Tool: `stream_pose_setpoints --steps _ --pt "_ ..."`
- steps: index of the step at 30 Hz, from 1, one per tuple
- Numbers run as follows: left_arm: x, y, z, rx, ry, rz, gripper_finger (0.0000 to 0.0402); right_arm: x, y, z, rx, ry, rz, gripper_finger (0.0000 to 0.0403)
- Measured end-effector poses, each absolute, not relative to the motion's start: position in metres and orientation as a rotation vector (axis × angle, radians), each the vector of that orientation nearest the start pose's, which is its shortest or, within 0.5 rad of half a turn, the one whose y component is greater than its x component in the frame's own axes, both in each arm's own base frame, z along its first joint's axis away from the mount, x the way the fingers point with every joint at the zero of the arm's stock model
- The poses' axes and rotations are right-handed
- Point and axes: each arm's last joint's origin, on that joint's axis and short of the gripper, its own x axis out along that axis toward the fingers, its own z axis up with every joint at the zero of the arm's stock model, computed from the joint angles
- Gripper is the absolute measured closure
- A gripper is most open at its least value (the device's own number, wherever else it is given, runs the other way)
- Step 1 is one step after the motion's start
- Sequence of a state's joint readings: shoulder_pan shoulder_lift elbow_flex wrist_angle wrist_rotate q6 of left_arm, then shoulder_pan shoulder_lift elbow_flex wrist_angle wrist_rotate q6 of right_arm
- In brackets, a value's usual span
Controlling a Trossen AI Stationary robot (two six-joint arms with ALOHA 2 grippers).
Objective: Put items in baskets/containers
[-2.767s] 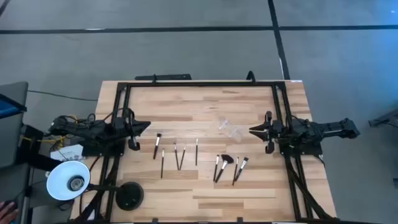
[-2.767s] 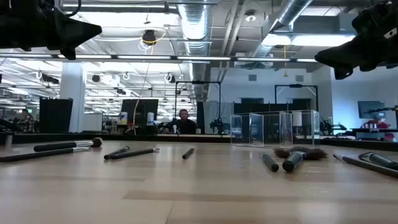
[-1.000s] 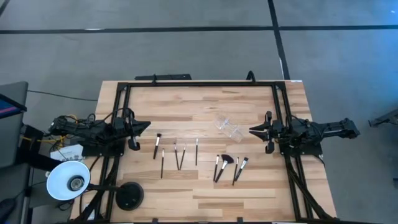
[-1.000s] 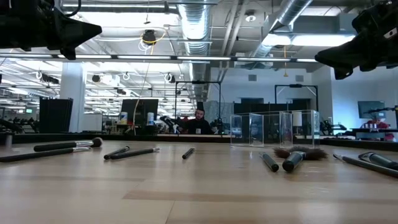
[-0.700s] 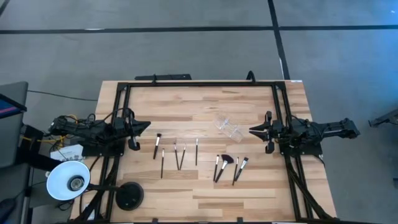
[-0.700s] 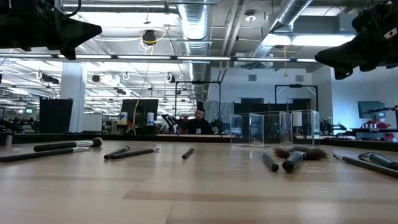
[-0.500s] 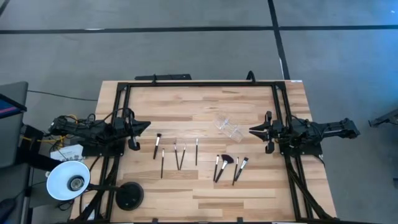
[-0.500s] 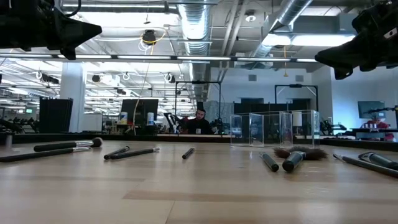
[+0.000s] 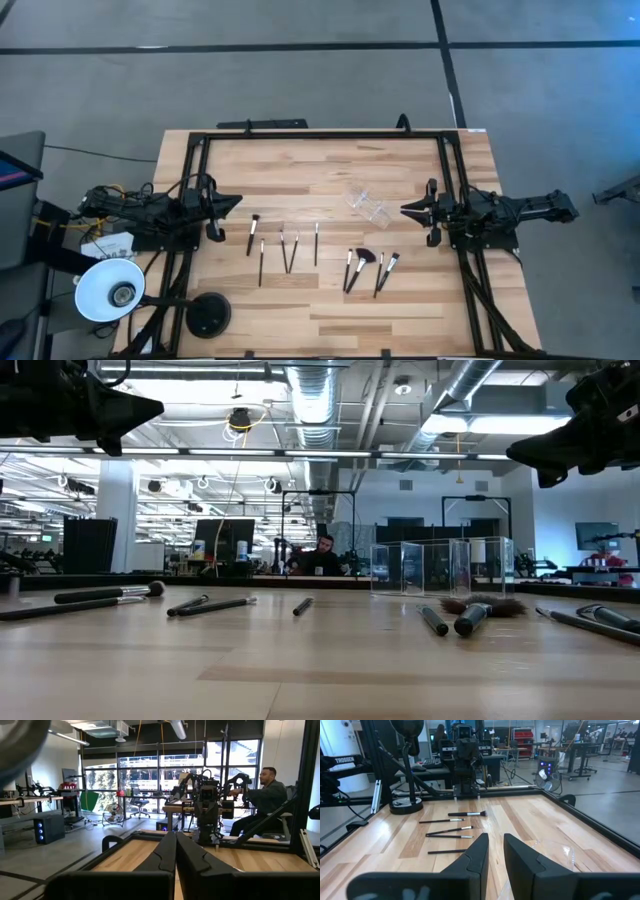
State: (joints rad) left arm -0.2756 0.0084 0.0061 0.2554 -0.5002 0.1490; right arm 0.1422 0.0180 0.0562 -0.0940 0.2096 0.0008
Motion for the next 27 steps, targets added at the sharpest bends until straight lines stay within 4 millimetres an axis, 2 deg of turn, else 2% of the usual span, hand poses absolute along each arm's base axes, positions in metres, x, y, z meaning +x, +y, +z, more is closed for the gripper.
stream_pose_setpoints --steps 27 --pt "0.0910 -0.0113 0.1908 0.041 -0.242 0.243 0.0398 0.0944 0.0074 0.1721 -0.009 0.055 -0.068 0.0351"
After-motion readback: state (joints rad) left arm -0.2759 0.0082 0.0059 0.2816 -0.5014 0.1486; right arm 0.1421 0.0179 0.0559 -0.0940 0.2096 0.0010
